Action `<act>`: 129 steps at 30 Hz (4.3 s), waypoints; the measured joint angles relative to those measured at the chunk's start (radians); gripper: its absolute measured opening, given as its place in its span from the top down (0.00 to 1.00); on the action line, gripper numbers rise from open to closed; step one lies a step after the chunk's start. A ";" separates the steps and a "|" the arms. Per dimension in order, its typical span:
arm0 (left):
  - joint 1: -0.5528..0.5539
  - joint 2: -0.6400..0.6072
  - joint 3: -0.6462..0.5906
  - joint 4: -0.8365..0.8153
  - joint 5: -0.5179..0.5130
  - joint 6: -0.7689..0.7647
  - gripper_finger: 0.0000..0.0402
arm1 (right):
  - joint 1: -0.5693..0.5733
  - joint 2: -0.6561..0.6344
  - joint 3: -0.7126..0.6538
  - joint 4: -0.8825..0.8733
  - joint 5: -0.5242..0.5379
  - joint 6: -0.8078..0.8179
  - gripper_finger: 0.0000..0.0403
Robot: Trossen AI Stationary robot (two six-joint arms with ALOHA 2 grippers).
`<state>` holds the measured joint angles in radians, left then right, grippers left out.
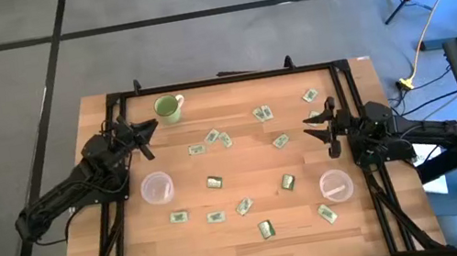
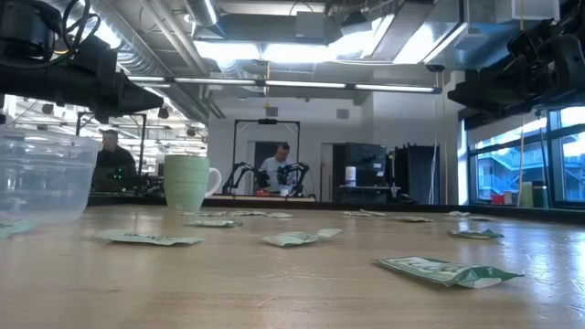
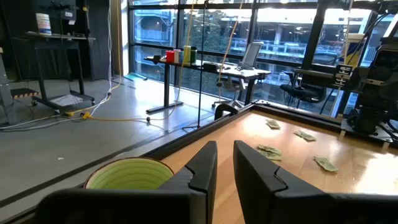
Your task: Pick and place items into bin
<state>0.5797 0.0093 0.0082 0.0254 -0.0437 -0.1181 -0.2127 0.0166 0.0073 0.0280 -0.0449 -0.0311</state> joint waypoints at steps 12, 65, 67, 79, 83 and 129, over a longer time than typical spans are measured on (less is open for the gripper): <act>0.000 0.000 0.000 0.000 0.000 0.000 0.88 | 0.000 0.000 0.000 0.000 0.000 0.000 0.63; 0.000 0.000 0.000 0.000 0.000 0.000 0.88 | 0.000 0.000 0.000 0.000 0.000 0.000 0.63; 0.000 0.000 0.000 0.000 0.000 0.000 0.88 | 0.000 0.000 0.000 0.000 0.000 0.000 0.63; 0.000 0.000 0.000 0.000 0.000 0.000 0.88 | 0.000 0.000 0.000 0.000 0.000 0.000 0.63; 0.000 0.000 0.000 0.000 0.000 0.000 0.88 | 0.000 0.000 0.000 0.000 0.000 0.000 0.63; 0.000 0.000 0.000 0.000 0.010 0.000 0.88 | 0.000 0.000 0.000 0.011 0.000 -0.053 0.63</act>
<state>0.5797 0.0090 0.0082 0.0257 -0.0341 -0.1181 -0.2131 0.0166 0.0074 0.0387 -0.0452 -0.0841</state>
